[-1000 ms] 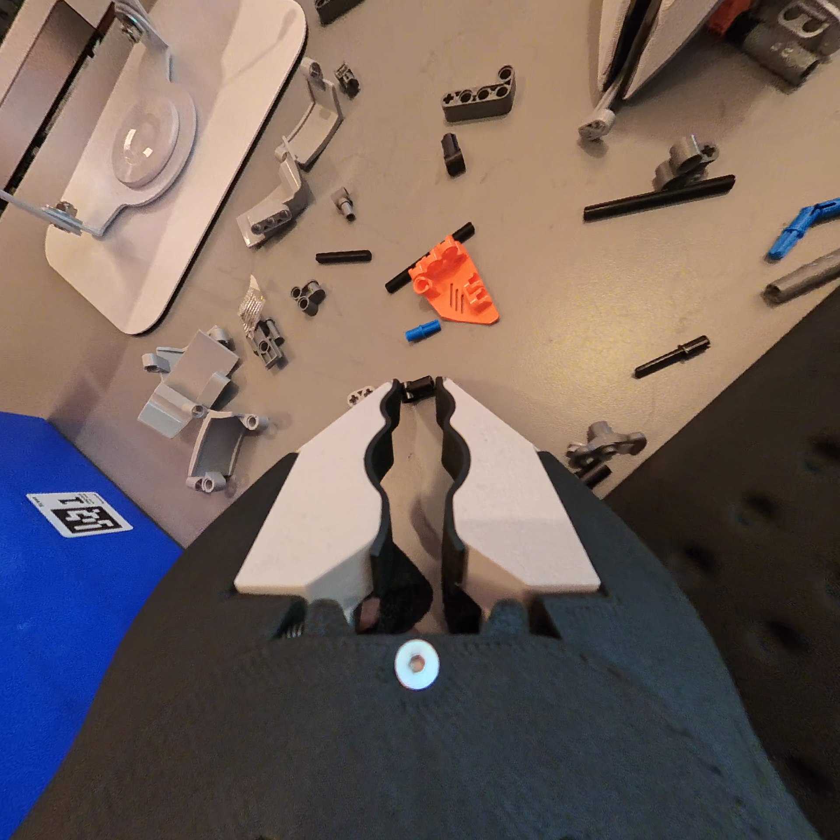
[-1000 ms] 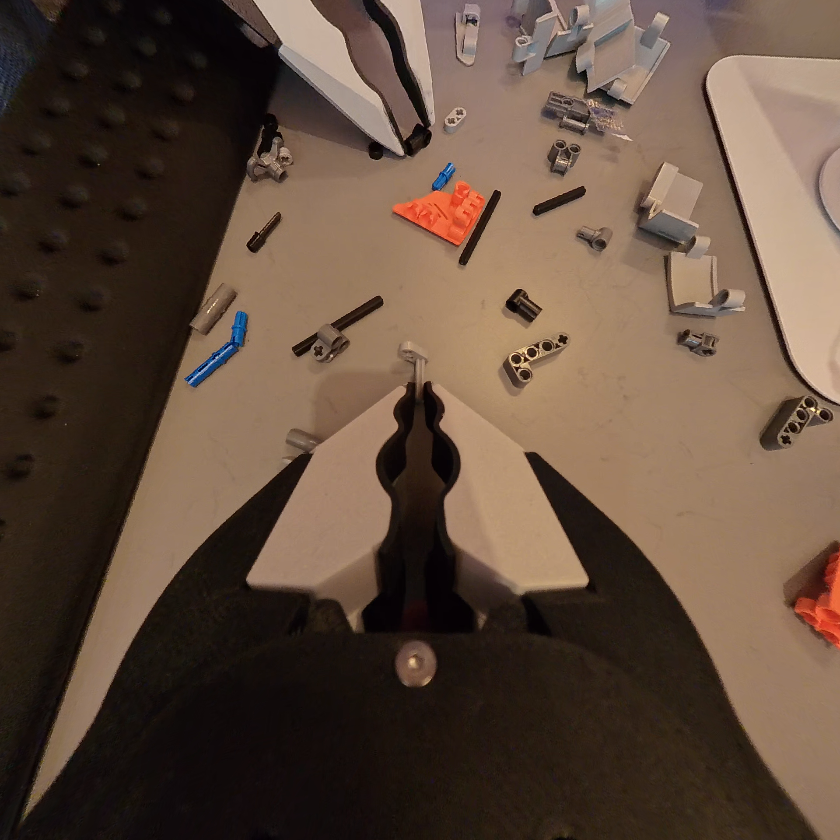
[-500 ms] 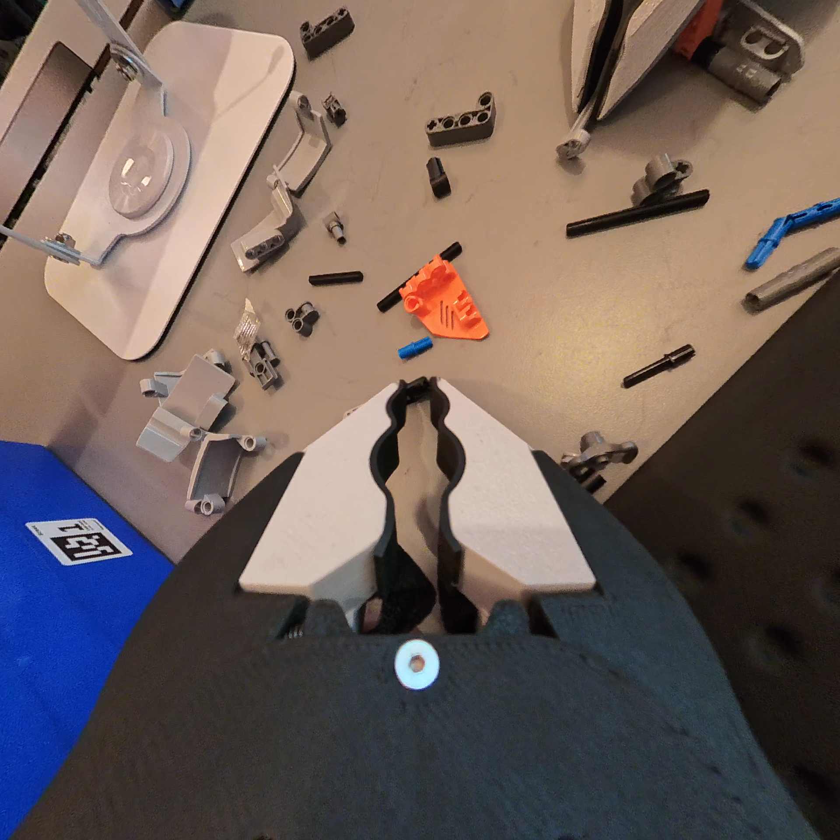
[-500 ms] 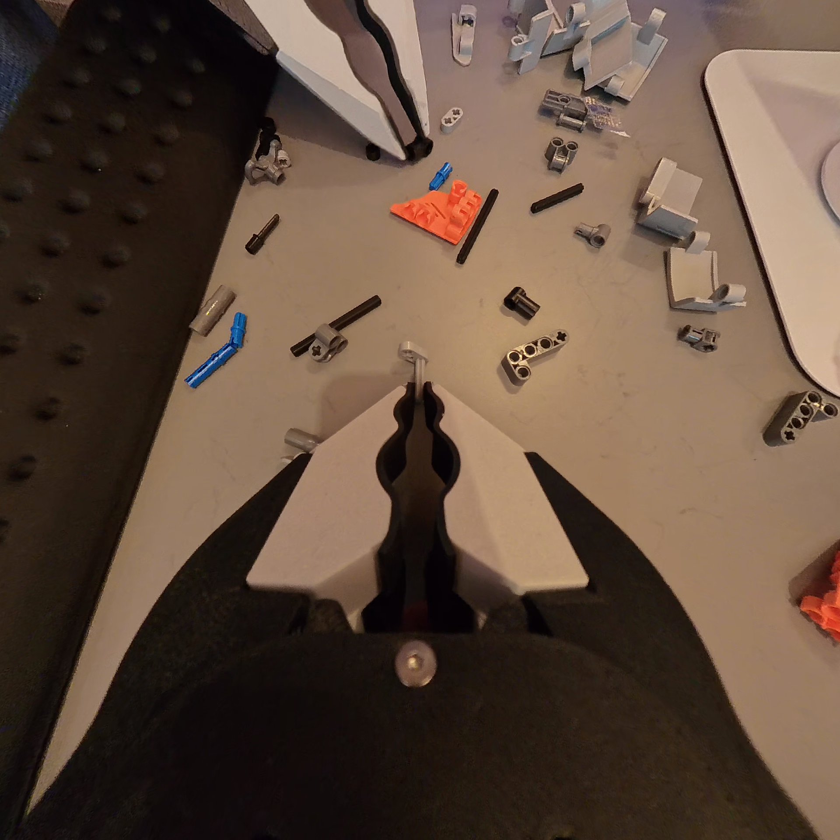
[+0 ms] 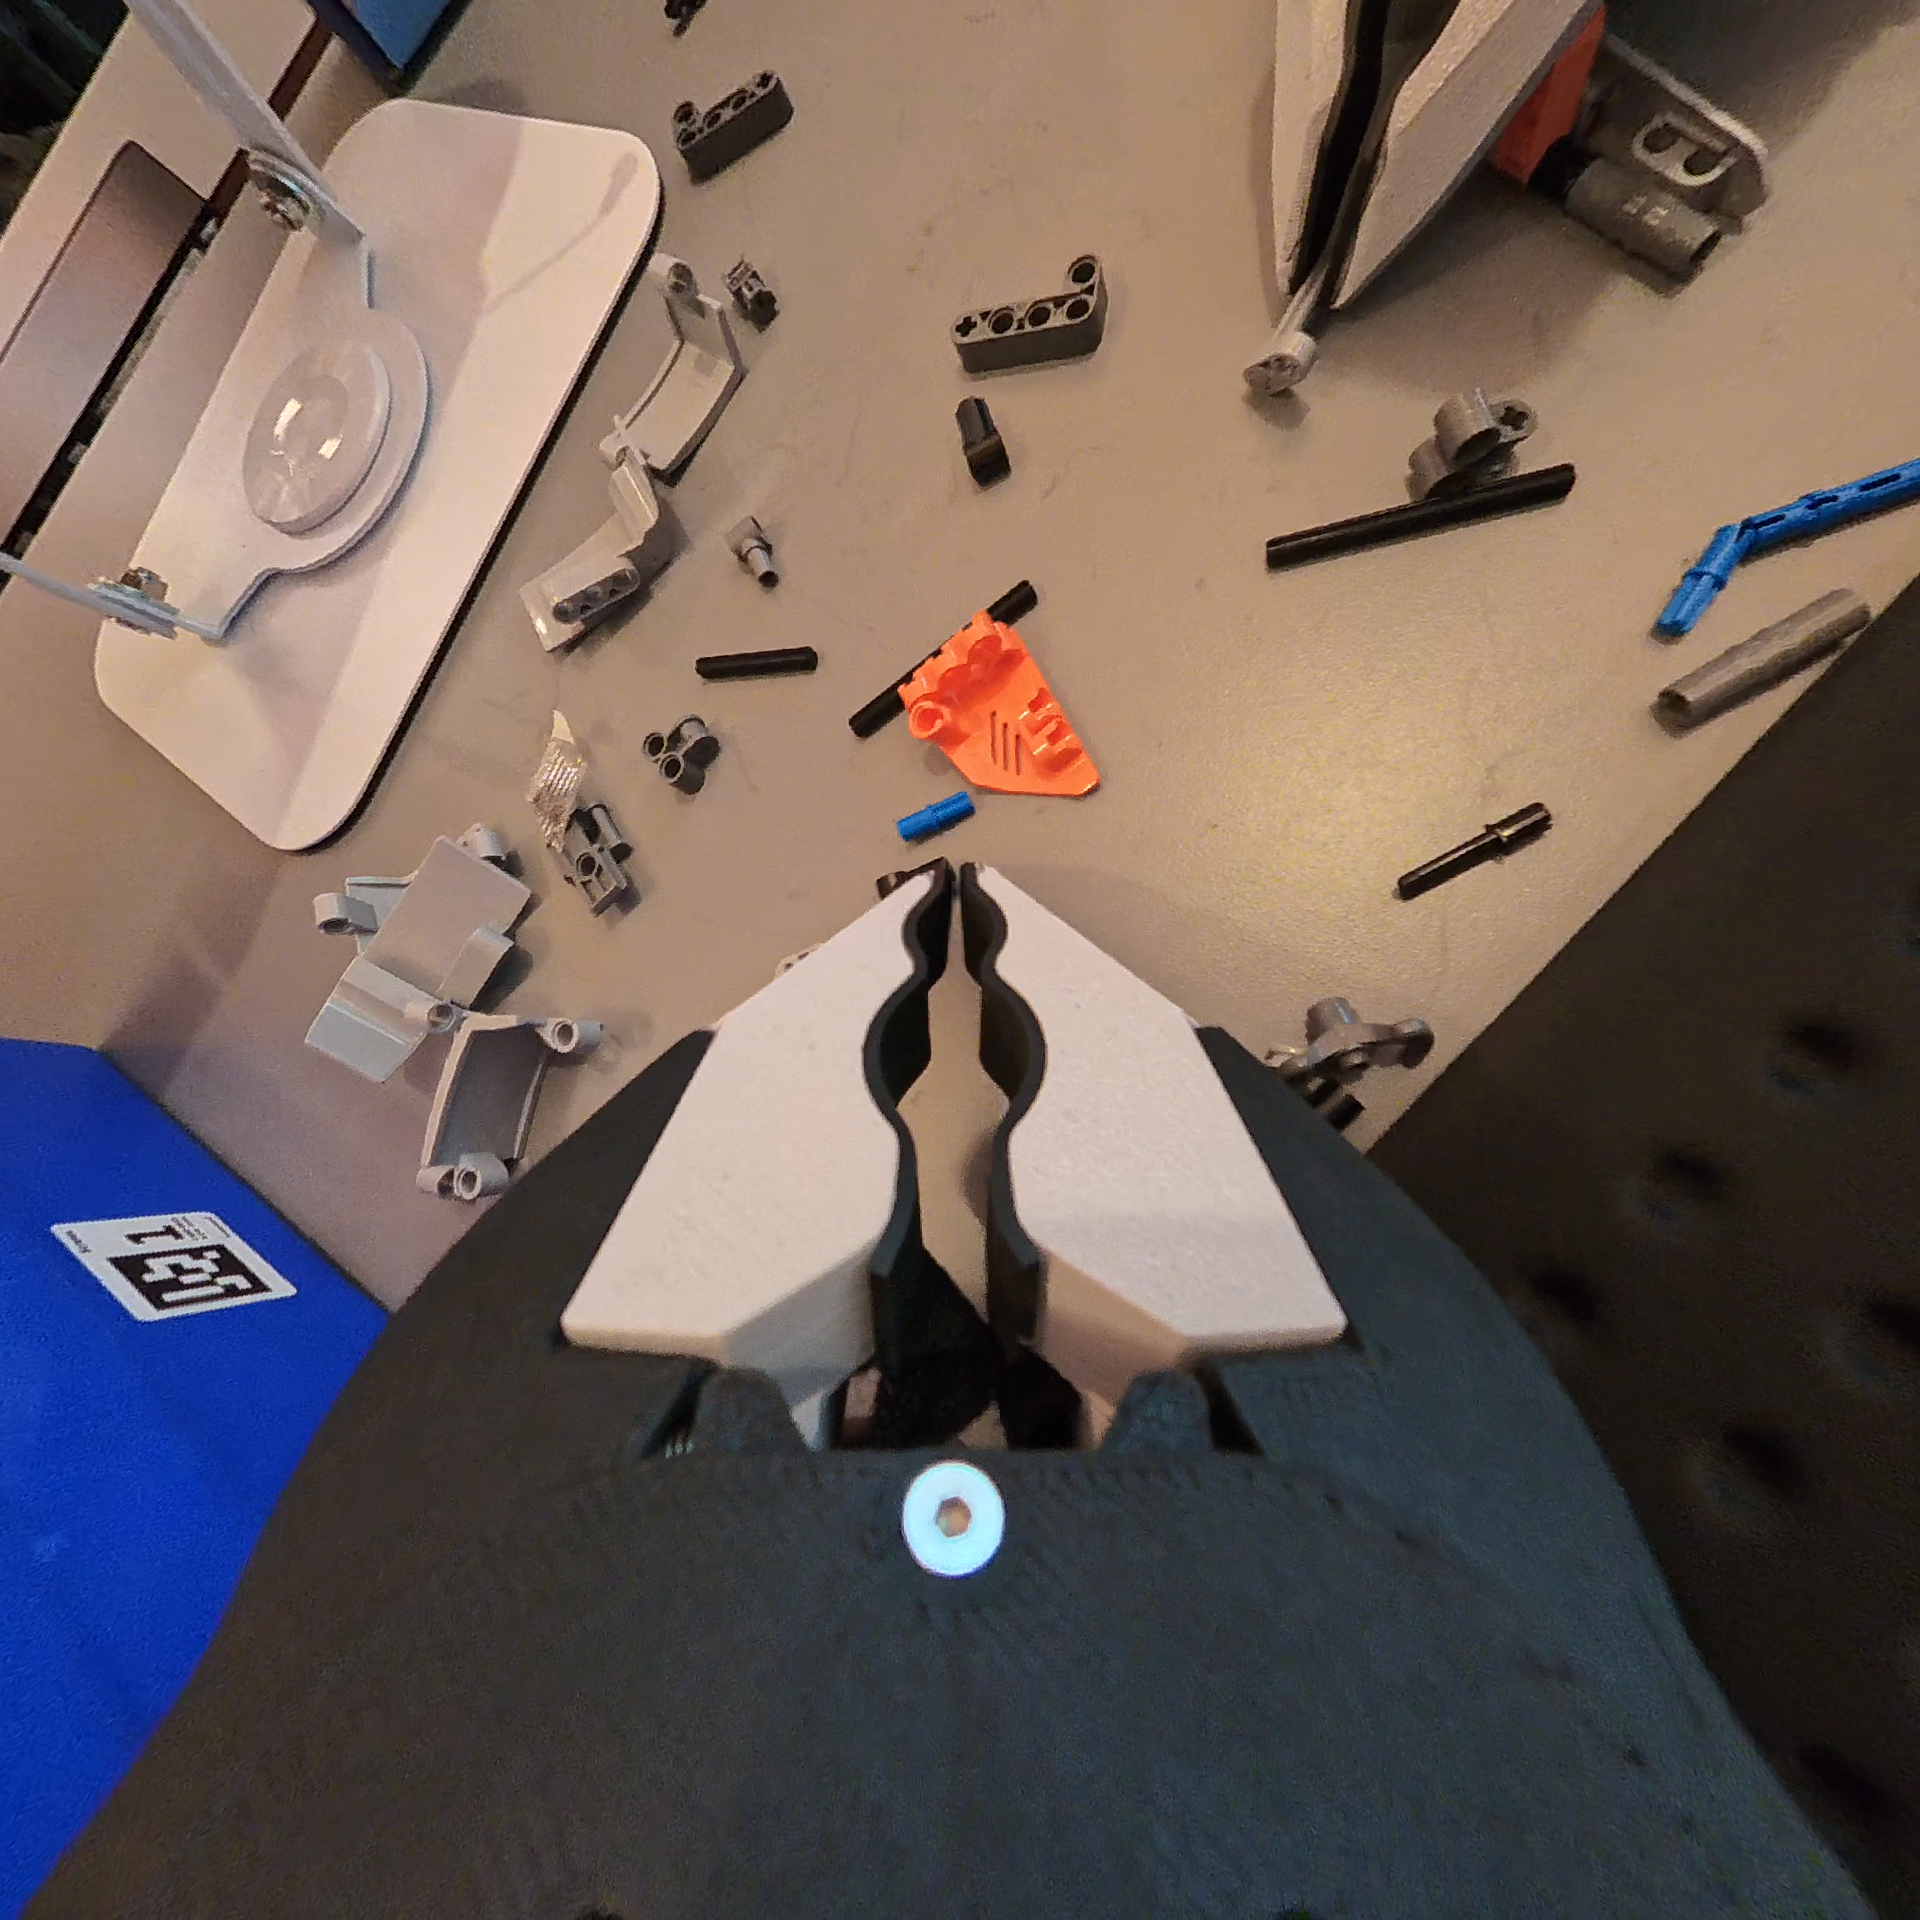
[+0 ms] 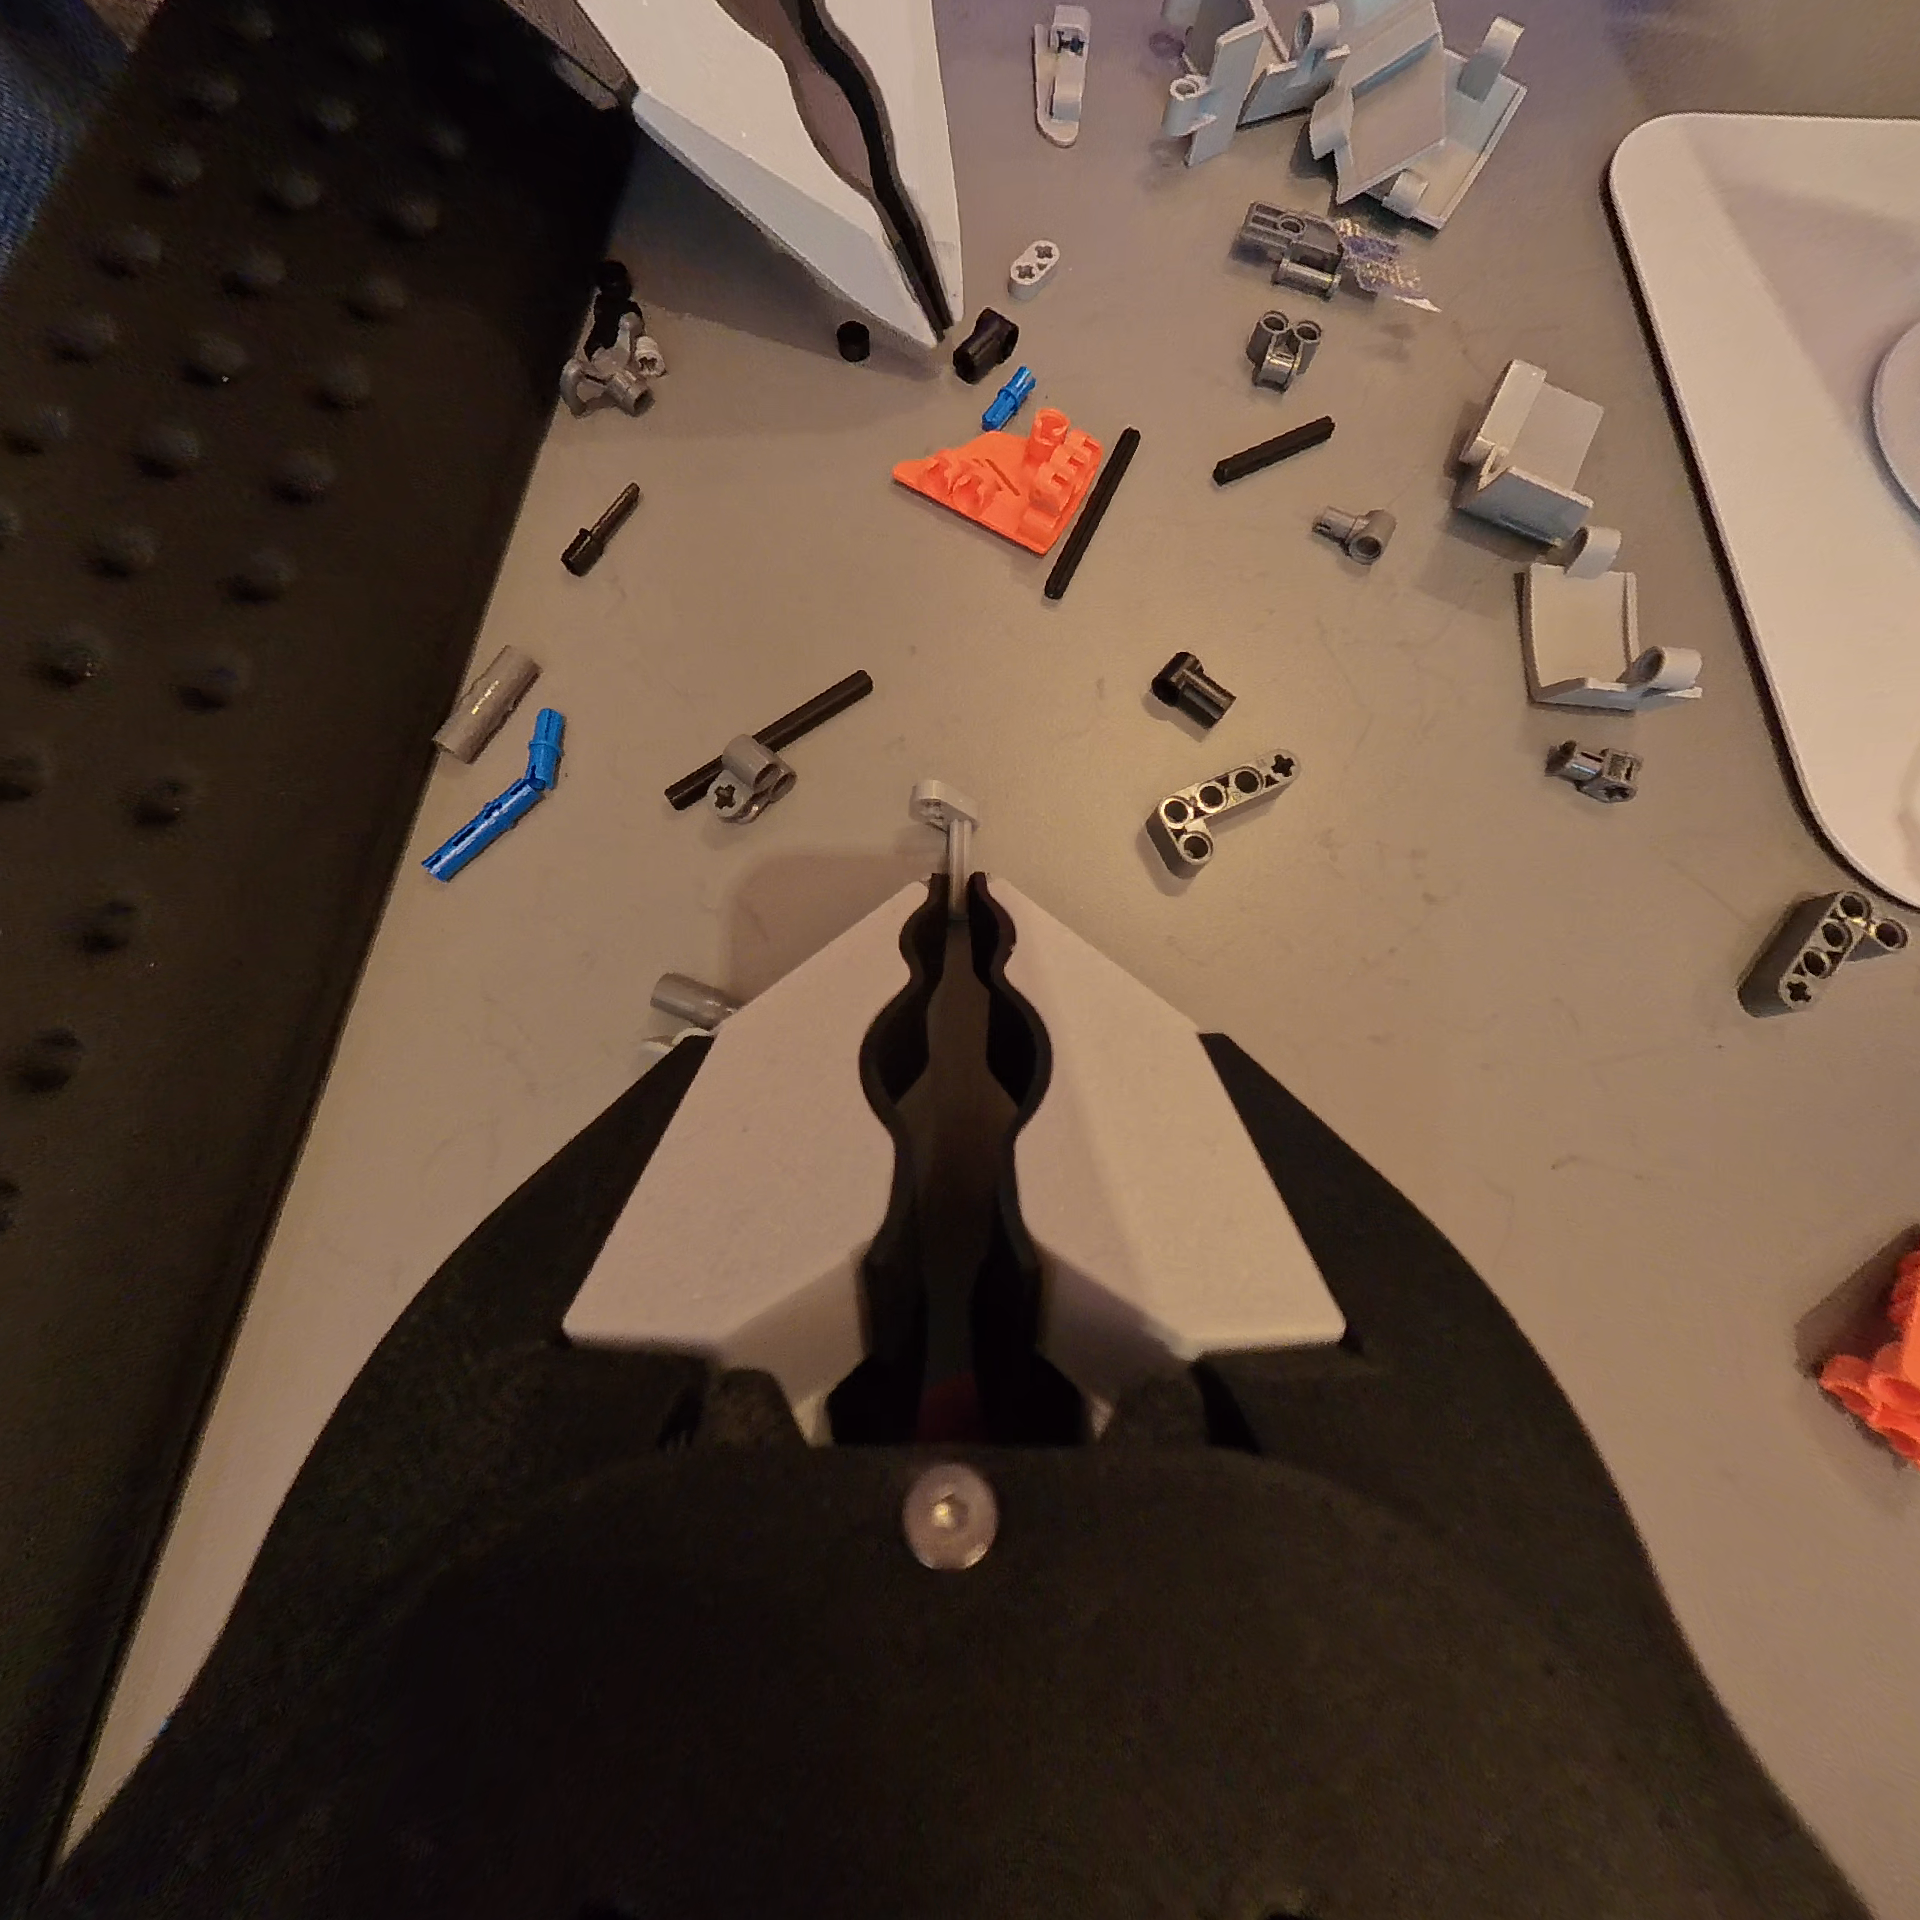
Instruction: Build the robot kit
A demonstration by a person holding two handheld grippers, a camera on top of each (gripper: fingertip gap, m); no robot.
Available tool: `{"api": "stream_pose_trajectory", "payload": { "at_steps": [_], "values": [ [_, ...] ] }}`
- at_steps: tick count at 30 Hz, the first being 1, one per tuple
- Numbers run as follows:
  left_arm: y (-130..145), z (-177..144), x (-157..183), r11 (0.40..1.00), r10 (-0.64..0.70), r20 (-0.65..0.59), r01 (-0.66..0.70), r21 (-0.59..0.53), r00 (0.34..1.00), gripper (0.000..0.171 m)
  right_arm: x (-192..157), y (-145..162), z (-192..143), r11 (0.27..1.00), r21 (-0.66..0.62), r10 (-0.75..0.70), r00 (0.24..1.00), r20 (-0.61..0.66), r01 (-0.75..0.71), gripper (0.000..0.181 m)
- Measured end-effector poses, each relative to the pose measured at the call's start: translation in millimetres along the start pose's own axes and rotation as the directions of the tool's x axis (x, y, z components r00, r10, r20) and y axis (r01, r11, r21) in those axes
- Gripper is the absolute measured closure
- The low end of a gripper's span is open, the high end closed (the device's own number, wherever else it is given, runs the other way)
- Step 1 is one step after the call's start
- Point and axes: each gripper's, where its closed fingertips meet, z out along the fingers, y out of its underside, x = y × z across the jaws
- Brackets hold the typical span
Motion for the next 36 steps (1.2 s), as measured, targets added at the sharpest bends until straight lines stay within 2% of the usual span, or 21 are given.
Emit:
{"api": "stream_pose_trajectory", "payload": {
  "at_steps": [6,10,14,22,25,29,33,36],
  "values": [
    [2.1,-11.9,-4.9,0.997,-0.071,0.013,0.070,0.036,0.997,0.153,0.8,0.4,-0.1,1.000,-0.003,0.004,1.000,-0.004,-0.004,0.180],
    [8.7,-14.7,-8.8,0.994,-0.102,0.027,0.101,0.031,0.994,0.151,0.5,1.1,0.6,1.000,-0.009,0.005,1.000,-0.005,-0.005,0.180],
    [10.9,-8.6,-5.6,0.997,-0.076,0.014,0.076,-0.011,0.997,0.148,-1.5,0.6,0.9,1.000,-0.013,0.002,1.000,-0.001,-0.002,0.180],
    [7.2,4.0,-8.1,0.998,-0.043,0.007,0.043,-0.046,0.999,0.152,-2.9,-7.0,-3.6,1.000,0.000,-0.014,1.000,-0.017,0.014,0.178],
    [6.6,5.5,-6.1,0.997,-0.059,-0.036,0.057,-0.050,0.998,0.158,-2.9,-11.1,-6.2,1.000,0.011,-0.024,0.999,-0.028,0.024,0.179],
    [7.0,2.7,-0.6,0.997,-0.051,-0.059,0.047,-0.058,0.997,0.158,-4.2,-15.7,-7.1,0.999,0.019,-0.037,0.999,-0.034,0.038,0.180],
    [8.8,-4.3,11.5,0.994,-0.098,-0.133,0.091,-0.058,0.986,0.155,-5.6,-18.7,-8.0,0.999,0.024,-0.044,0.998,-0.037,0.045,0.181],
    [12.8,-8.7,13.1,0.994,-0.103,-0.153,0.095,-0.061,0.983,0.153,-6.9,-30.2,-9.5,0.997,0.059,-0.045,0.998,-0.044,0.048,0.181]
  ]
}}
